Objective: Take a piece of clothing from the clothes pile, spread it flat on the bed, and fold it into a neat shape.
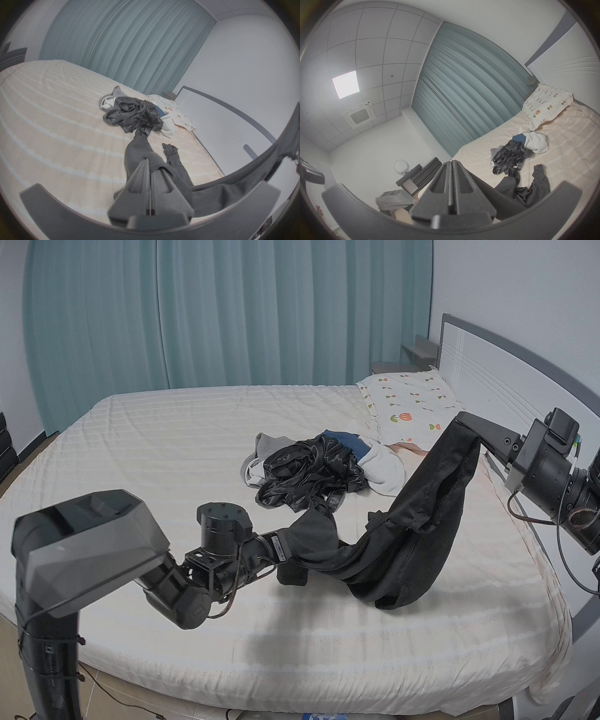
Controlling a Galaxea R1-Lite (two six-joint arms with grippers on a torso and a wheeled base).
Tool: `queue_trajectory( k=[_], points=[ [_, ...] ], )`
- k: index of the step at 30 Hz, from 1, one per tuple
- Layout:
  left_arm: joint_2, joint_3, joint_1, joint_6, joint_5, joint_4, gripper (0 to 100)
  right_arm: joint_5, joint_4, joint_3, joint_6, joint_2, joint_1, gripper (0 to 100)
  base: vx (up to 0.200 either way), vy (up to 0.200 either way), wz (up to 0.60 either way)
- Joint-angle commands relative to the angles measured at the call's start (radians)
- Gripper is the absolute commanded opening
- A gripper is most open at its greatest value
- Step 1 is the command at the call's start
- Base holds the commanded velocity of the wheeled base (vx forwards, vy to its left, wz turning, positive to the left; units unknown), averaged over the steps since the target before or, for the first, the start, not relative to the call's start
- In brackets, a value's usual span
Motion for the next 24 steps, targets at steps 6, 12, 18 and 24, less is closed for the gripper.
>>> queue_trajectory(
  k=[6, 12, 18, 24],
  points=[
    [-0.460, 0.291, 0.074, -0.076, 0.006, 0.095, 0, -0.016, -0.007, -0.127, -0.023, 0.171, -0.058, 0, 0.000, 0.000, 0.00],
    [-0.565, 0.378, 0.071, -0.203, 0.003, 0.095, 0, -0.018, -0.005, -0.184, -0.019, 0.163, -0.053, 0, 0.000, 0.000, 0.00],
    [-0.526, 0.403, 0.051, -0.312, -0.005, 0.093, 0, -0.019, -0.030, -0.018, -0.007, 0.275, -0.009, 0, 0.000, 0.000, 0.00],
    [-0.462, 0.393, -0.017, -0.338, 0.001, 0.092, 0, -0.068, -0.212, 0.058, 0.033, 0.450, 0.059, 0, 0.000, 0.000, 0.00]
  ],
)
